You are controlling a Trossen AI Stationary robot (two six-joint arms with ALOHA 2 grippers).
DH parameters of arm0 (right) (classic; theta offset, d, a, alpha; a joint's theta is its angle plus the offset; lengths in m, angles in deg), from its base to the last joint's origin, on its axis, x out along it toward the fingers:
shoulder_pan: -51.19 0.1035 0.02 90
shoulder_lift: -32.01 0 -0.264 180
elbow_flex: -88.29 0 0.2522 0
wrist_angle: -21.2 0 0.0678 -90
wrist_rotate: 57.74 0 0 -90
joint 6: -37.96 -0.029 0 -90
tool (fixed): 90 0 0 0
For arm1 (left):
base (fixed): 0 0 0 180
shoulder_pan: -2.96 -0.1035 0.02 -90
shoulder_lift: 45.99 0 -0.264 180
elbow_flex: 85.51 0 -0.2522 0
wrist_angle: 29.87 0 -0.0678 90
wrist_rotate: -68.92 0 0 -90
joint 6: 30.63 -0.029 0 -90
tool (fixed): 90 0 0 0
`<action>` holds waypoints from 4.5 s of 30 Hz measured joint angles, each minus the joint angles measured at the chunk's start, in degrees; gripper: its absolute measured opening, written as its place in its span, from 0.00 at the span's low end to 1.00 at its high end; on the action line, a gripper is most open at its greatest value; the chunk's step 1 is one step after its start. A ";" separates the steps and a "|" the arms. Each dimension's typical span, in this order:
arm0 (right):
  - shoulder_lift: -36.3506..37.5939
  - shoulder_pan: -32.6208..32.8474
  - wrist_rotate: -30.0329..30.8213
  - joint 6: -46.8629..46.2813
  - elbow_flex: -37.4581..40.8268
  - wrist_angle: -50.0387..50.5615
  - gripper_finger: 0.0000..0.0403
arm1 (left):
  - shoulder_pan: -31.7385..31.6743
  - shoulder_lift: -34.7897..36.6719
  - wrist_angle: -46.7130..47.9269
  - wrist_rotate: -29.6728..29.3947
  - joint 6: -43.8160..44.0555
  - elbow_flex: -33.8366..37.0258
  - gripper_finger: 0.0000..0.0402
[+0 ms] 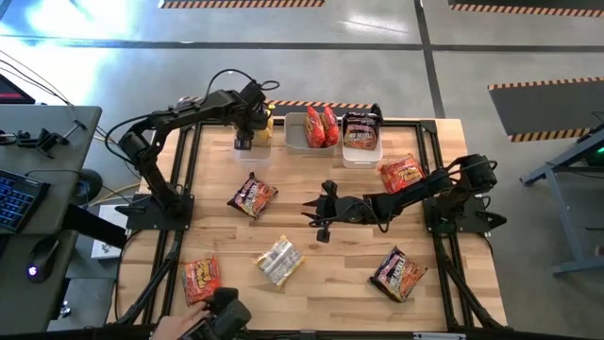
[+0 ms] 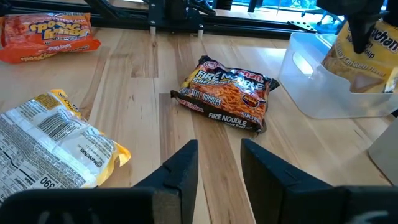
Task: Sort Maruchan noodles
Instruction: Put the top yellow noodle pack into the transparent bin, then put the top orange noodle pack into the gray bin
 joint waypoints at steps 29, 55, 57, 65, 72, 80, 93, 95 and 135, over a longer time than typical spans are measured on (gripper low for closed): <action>-2.78 -0.34 -1.14 0.52 0.02 1.01 0.26 | 4.47 6.90 0.28 -3.20 5.18 -0.04 0.45; -6.77 -1.24 -2.23 6.36 0.02 -2.76 0.00 | 39.49 36.68 1.44 12.23 54.11 30.27 0.24; -4.44 -0.80 0.84 5.05 0.02 3.36 0.00 | 42.63 36.87 -1.97 12.21 58.70 32.27 0.23; 14.26 2.37 17.72 -21.19 0.00 48.93 0.00 | 50.97 35.81 -39.92 14.61 63.55 45.24 0.16; 23.49 -4.07 23.58 -66.22 0.02 90.94 0.00 | 51.17 31.70 -71.17 15.25 65.23 54.64 0.06; 21.77 -14.30 21.31 -69.80 0.02 98.33 0.00 | 52.32 27.73 -77.21 13.48 65.18 55.41 0.00; 21.47 -19.54 17.54 -71.21 11.26 85.79 0.00 | 55.96 28.06 -77.75 9.88 64.49 55.36 0.00; 22.35 -19.54 16.03 -71.36 13.78 81.40 0.00 | 55.96 28.06 -77.77 9.87 63.68 55.36 0.00; 13.73 9.88 -1.21 -38.42 -0.63 49.14 0.00 | 53.71 9.88 -78.10 2.96 63.92 42.20 0.26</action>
